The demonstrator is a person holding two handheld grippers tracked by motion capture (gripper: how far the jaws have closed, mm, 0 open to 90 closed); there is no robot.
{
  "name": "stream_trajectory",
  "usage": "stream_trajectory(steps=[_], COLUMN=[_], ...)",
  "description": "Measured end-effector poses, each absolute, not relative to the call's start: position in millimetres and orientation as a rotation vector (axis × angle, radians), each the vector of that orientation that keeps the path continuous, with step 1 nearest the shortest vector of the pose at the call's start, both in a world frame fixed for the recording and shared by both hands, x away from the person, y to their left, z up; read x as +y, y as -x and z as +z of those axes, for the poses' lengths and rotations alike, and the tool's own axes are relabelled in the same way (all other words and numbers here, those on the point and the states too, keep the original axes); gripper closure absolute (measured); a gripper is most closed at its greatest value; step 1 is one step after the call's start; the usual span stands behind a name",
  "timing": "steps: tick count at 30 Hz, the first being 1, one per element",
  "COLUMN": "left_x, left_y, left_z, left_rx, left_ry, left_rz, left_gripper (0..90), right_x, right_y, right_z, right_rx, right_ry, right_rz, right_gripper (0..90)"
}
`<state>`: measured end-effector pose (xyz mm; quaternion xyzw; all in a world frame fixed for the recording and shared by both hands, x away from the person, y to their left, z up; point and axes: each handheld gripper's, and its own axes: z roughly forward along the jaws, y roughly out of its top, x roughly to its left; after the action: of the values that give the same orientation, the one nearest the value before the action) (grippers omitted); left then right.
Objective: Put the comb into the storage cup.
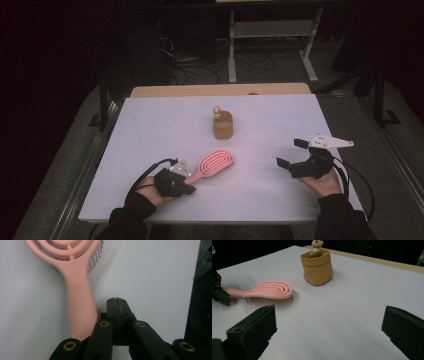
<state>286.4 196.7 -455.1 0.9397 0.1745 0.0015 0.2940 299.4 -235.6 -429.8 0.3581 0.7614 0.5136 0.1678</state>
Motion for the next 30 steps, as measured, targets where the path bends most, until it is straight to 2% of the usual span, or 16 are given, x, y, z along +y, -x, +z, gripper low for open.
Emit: stream_trajectory(steps=[19,30], left_x=[222,244], left_y=[-293,-289], left_z=[-450,-431], left_rx=[0.55,0.548], left_ry=[-2.48,-2.447], left_rz=[0.048,0.083], left_gripper=[89.4,89.4], right_x=[-237,-237], right_y=[-298,-296], right_z=[-428,-427], right_rx=[2.157,2.142], right_ry=[-1.015,-1.018], right_rz=[1.458,1.449], right_gripper=[0.0,0.0])
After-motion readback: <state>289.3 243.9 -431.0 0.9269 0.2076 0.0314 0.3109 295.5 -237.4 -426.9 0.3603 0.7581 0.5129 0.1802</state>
